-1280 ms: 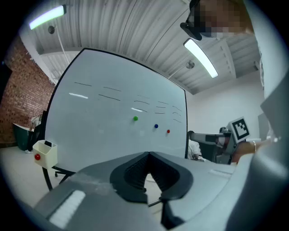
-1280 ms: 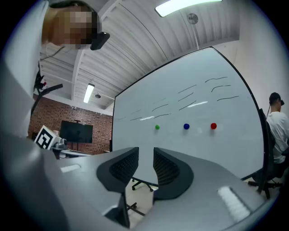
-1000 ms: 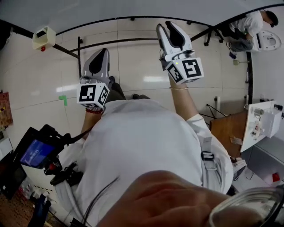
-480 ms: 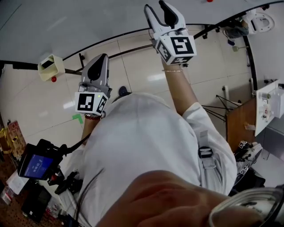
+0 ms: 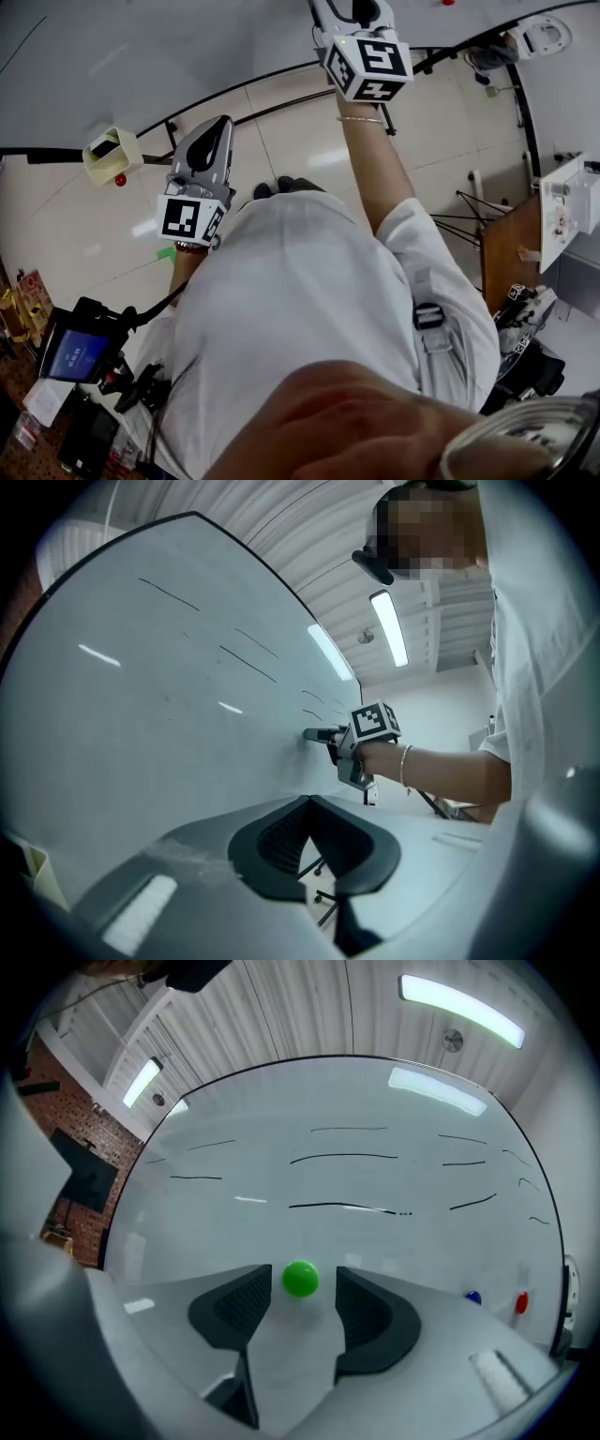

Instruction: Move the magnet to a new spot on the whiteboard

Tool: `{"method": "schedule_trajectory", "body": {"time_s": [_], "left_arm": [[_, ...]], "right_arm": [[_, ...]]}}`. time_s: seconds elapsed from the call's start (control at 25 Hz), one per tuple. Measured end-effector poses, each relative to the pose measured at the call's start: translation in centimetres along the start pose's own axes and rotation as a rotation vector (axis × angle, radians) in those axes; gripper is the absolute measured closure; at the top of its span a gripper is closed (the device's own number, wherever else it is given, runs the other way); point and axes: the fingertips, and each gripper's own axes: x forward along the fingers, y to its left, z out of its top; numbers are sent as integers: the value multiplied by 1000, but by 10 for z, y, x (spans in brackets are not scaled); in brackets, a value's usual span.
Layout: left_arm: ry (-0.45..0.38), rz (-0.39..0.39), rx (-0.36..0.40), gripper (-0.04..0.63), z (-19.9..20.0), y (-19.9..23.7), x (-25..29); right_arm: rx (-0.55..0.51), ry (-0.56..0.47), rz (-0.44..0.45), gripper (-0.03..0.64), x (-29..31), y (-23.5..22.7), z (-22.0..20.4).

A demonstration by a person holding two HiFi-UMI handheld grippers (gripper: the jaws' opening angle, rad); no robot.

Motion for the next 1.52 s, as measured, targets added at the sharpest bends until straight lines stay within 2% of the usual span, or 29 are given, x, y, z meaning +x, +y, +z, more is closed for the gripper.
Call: {"method": "schedule_trajectory", "body": {"time_s": [0.16,0.44,0.56,1.12,1.52], "left_arm": [[0,16,5,589,0,4,3],[-8,26,2,589,4,7,7],[-9,22,0,589,5,6,10],[-11,6,9,589,7,0,15],[-2,-15,10,589,2,-4,9]], "right_arm": [[-17,16,-5,408,8,-1,-3],[-40,28,-54,449,5,-3,-1],[-54,24,-57,495,4,0,4],[-75,52,-18,497,0,-2,5],[-92,41,-24,497,-19,1,9]]}}
